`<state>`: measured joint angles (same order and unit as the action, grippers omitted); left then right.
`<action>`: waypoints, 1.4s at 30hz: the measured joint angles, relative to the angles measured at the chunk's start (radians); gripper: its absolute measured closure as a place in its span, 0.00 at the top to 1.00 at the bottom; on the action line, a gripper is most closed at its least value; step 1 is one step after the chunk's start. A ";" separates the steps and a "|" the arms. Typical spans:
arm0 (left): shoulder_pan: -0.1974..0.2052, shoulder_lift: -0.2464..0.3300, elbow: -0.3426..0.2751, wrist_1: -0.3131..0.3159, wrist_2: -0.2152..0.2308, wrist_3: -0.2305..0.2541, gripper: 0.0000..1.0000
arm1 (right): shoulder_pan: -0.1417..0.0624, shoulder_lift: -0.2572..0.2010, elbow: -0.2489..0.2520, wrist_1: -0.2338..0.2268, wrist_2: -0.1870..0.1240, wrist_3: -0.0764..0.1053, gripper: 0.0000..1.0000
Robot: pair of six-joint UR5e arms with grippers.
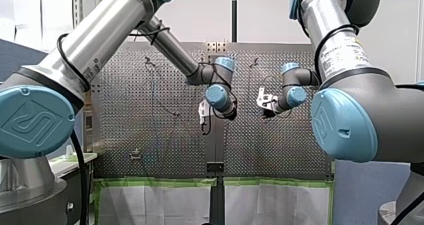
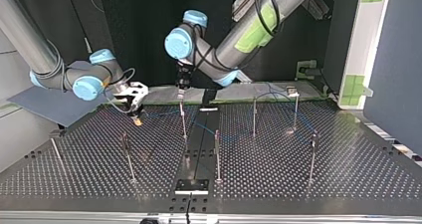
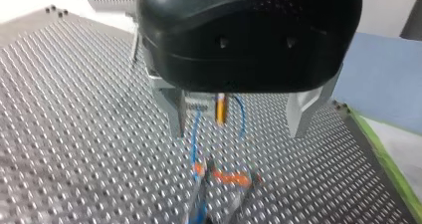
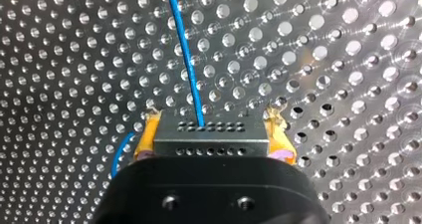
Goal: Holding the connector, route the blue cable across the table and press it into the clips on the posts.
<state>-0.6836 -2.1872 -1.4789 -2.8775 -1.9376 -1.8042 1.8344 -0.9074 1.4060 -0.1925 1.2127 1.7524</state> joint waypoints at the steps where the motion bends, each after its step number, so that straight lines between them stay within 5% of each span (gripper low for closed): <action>1: -0.008 0.000 0.001 0.007 -0.007 -0.003 1.00 | -0.001 0.000 0.000 0.001 0.000 0.000 0.00; 10: -0.077 -0.044 0.074 0.079 -0.096 -0.025 1.00 | -0.021 -0.007 0.000 0.047 -0.001 -0.030 0.00; 23: -0.096 -0.172 0.206 -0.008 -0.143 -0.050 1.00 | -0.043 -0.032 0.003 0.061 -0.013 -0.035 0.00; 42: -0.102 -0.289 0.397 -0.061 -0.209 -0.076 1.00 | -0.046 -0.037 0.041 0.060 -0.049 -0.061 0.00</action>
<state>-0.7859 -2.4757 -1.0820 -2.9381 -2.1468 -1.8797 1.7880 -0.9442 1.4471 -0.1321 1.1635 1.6912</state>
